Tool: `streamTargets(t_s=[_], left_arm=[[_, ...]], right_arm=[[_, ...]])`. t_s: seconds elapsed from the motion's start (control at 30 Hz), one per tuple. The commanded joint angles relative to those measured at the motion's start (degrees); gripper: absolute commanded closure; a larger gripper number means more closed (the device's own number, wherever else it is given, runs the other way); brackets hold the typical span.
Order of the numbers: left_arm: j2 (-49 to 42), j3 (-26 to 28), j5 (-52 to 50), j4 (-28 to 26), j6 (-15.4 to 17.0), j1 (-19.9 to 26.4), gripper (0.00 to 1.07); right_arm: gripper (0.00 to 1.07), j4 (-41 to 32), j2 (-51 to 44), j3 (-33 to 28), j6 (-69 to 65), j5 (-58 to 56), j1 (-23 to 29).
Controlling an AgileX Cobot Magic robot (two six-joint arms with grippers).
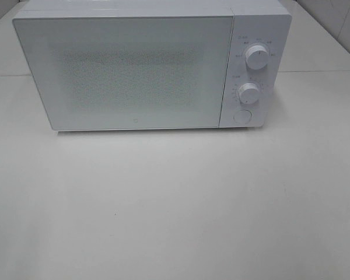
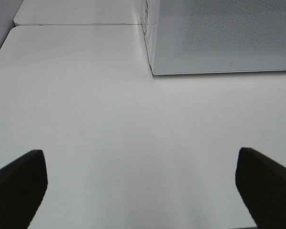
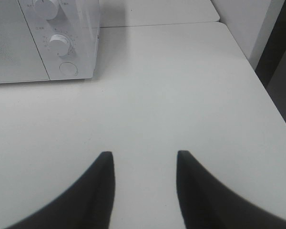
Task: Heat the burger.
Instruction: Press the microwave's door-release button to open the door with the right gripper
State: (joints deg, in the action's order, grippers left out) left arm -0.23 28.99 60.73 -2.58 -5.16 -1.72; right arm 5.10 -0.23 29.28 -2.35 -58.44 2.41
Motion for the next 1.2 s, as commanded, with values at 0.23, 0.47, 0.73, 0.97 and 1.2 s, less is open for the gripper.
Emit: streamTargets(t_s=[0.23, 0.47, 0.73, 0.97, 1.2], left_arm=[[-1.1, -0.1, -0.8, -0.2, 0.1, -0.1, 0.04], [-1.1, -0.1, -0.8, -0.2, 0.1, -0.1, 0.04], [-1.1, -0.1, -0.8, -0.2, 0.1, -0.1, 0.04], [-1.1, -0.1, -0.8, -0.2, 0.1, -0.1, 0.04], [-1.1, -0.1, -0.8, -0.2, 0.1, -0.1, 0.04]], right_arm=[[1.06, -0.5, -1.7, -0.6, 1.6, 1.3, -0.3], [1.07, -1.1, -1.7, -0.6, 2.3, 1.3, -0.3], [1.07, -1.1, -1.7, -0.6, 2.3, 1.3, -0.3], [1.06, -1.1, -1.7, -0.6, 2.3, 1.3, -0.3], [1.04, -1.1, -1.7, -0.6, 2.3, 1.3, -0.3]])
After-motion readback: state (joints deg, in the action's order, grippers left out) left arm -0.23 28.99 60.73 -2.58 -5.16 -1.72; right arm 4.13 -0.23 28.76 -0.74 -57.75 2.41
